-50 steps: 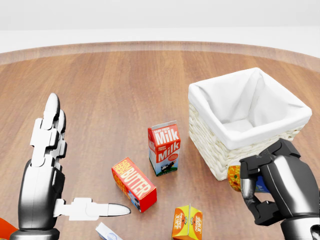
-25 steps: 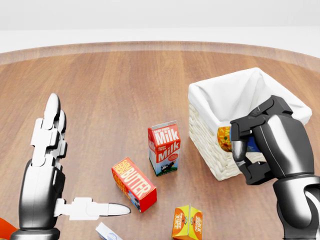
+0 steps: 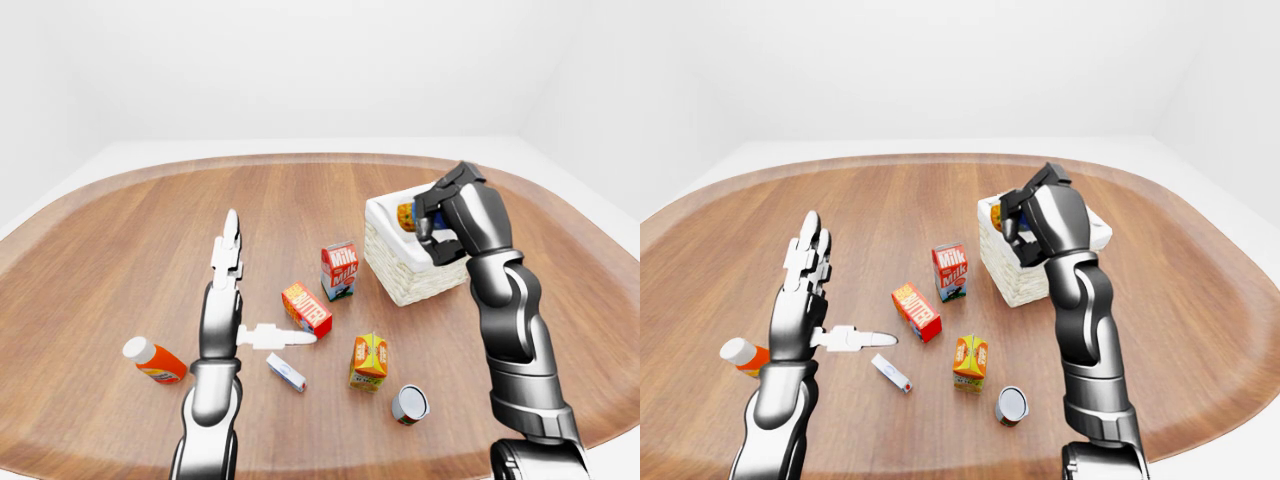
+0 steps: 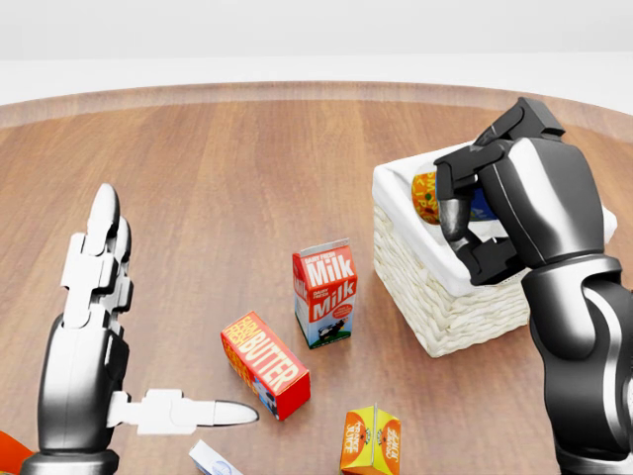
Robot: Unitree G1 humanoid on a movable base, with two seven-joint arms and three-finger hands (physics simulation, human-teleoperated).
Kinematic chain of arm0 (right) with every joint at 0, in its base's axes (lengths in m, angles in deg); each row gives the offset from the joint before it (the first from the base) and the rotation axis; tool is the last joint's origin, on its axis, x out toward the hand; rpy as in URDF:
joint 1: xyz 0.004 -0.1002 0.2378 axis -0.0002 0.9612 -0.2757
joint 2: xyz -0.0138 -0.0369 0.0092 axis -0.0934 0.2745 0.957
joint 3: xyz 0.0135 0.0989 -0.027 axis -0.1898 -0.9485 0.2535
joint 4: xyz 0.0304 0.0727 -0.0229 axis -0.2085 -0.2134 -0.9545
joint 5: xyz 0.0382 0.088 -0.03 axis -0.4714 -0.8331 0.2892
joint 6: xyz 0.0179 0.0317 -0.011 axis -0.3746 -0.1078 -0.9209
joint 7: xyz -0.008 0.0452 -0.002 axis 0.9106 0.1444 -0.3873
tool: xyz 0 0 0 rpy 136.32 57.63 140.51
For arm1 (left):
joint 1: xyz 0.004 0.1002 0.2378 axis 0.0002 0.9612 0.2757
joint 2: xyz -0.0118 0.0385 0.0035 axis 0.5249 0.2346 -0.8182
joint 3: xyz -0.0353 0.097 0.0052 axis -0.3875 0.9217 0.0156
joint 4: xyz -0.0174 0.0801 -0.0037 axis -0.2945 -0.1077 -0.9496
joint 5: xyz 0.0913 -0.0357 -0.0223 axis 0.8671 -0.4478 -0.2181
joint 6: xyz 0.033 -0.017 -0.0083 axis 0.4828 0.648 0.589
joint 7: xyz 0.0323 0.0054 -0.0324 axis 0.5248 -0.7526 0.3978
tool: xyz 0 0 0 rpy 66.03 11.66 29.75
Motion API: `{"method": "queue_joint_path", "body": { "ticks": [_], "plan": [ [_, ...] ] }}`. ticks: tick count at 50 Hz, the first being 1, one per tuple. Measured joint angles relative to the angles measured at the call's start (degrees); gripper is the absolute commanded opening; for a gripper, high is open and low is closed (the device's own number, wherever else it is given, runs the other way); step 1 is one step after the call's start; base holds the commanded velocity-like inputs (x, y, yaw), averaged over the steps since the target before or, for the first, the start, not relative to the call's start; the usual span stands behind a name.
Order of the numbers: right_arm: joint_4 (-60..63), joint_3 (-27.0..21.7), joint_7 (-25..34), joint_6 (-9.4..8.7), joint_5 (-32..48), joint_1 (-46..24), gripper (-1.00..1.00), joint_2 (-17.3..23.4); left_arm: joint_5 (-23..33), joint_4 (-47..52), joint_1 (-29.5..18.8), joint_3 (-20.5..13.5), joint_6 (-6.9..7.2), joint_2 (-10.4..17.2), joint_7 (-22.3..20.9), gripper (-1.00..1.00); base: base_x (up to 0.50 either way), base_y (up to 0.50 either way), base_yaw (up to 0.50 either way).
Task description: Pick up the alphabet soup and the tomato sauce, and put them in the basket.
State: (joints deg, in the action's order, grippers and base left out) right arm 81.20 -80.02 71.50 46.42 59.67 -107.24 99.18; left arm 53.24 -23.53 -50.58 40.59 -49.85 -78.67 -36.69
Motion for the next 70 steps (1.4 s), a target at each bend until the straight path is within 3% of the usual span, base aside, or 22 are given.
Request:
{"method": "queue_joint_path", "body": {
  "ticks": [19, 51, 70],
  "plan": [
    [-14.7, 1.8, -4.7, 0.0, 3.6, -10.3, -1.0, 2.4, 0.0, 0.0, 0.2, 0.1, 0.0, 0.0, -0.1, 1.0, 0.0, 0.0, 0.0],
    [-67.2, 7.6, -26.8, 0.0, 12.0, -35.9, -1.0, 5.4, 0.0, -0.2, -0.1, 0.1, 0.0, 0.0, 0.0, 1.0, 0.0, 0.0, 0.0],
    [-81.5, 9.8, -32.4, 0.0, 15.3, -42.5, -1.0, 4.8, -0.1, -0.2, -0.1, 0.1, 0.0, 0.0, -0.1, 1.0, 0.0, 0.0, 0.0]
  ]
}}
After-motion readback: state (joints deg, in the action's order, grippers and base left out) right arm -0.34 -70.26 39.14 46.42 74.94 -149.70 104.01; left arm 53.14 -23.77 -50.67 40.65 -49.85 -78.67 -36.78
